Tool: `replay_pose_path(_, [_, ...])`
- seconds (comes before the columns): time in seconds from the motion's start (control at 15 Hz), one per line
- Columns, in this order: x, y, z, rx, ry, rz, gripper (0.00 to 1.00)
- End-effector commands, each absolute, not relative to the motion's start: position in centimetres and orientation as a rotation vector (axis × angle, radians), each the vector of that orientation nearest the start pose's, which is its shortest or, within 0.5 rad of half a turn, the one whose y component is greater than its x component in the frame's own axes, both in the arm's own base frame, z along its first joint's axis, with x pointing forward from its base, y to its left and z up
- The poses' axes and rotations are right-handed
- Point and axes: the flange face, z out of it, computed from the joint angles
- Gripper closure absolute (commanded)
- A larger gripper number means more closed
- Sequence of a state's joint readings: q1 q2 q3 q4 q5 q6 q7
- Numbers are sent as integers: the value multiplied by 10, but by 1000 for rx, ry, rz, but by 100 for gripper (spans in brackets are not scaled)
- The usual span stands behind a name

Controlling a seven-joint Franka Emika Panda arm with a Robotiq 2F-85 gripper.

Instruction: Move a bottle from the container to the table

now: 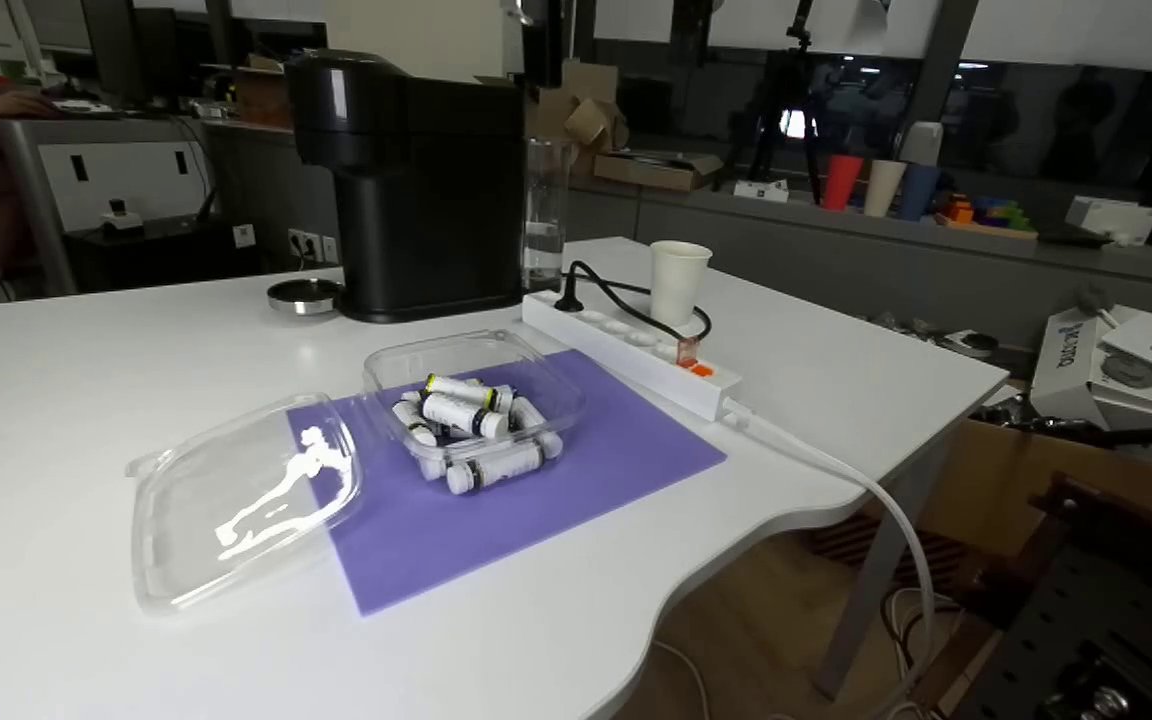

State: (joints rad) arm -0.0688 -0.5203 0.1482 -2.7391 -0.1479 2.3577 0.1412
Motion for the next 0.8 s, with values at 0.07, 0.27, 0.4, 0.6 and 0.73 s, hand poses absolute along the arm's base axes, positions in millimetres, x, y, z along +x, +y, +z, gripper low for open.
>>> replay_pose_path(0.07, [432, -2, 360, -3297, -114, -195, 0])
replay_pose_path(0.27, [469, -4, 344, -3264, -348, -193, 0])
replay_pose_path(0.4, [491, 0, 331, -3223, -518, -175, 0])
replay_pose_path(0.6, [514, 18, 312, -3138, -744, -145, 0])
replay_pose_path(0.73, [521, 32, 297, -3090, -825, -125, 0])
